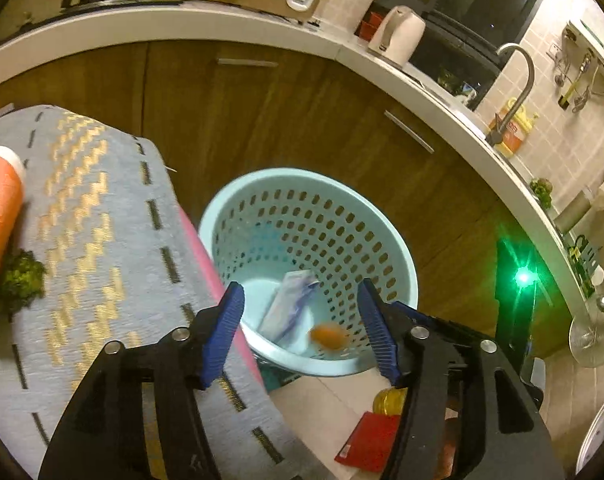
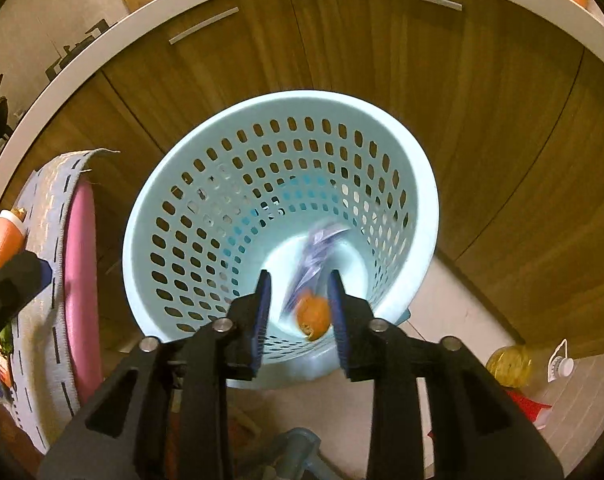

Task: Collect trash
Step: 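Open both tools to drop the carton and bread into the basket, then grasp the white milk carton with left tool while right tool grasps the orange cup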

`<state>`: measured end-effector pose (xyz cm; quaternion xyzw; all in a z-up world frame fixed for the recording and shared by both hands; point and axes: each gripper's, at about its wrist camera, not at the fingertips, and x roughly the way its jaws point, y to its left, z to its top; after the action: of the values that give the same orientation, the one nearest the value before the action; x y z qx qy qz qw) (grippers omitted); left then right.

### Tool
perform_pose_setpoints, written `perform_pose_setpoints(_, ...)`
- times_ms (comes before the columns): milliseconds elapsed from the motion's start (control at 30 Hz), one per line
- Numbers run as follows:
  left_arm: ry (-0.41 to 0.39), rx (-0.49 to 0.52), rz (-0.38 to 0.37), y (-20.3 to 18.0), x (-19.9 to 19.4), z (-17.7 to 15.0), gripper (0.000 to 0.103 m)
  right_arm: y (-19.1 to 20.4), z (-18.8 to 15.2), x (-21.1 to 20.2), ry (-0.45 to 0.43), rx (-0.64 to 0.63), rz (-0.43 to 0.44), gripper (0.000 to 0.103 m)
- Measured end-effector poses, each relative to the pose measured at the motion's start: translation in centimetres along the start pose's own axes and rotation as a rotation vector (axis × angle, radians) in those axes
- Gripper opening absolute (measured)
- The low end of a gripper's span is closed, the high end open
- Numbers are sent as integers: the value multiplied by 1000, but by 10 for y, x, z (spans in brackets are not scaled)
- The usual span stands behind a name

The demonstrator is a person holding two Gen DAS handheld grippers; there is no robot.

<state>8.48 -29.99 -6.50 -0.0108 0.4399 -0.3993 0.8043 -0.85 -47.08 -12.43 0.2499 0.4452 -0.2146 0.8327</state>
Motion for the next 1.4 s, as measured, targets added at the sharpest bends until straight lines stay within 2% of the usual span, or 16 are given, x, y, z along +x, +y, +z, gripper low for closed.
perform_pose_setpoints(100, -23, -1, 0, 3, -14, 0, 58, 1, 1, -9, -25, -4, -2, 40)
perform_pose_setpoints(267, -69, 23, 22, 4, -42, -5, 59, 7, 1, -33, -72, -23, 23, 40)
perform_pose_setpoints(467, -158, 3, 63, 21, -96, -16, 63, 49, -2, -83, -199, -105, 96, 40)
perform_pose_setpoints(633, -248, -45, 184, 55, -159, -31, 70, 100, -15, -116, -292, -193, 170, 40)
perform_pose_setpoints(800, -300, -141, 347, 104, -216, -50, 75, 149, -30, -124, -303, -288, 229, 39)
perform_pose_setpoints(900, -304, -190, 448, 135, -238, -60, 79, 182, -41, -119, -282, -351, 263, 35)
perform_pose_setpoints(967, -287, -229, 483, 157, -245, -66, 83, 200, -48, -114, -264, -382, 273, 35)
perform_pose_setpoints(1100, -227, -323, 525, 202, -248, -78, 83, 231, -60, -100, -219, -441, 297, 35)
perform_pose_setpoints(1233, -184, -395, 494, 232, -236, -85, 85, 253, -70, -89, -183, -490, 301, 35)
perform_pose_setpoints(1400, -131, -437, 463, 248, -220, -87, 85, 267, -64, -82, -158, -495, 310, 36)
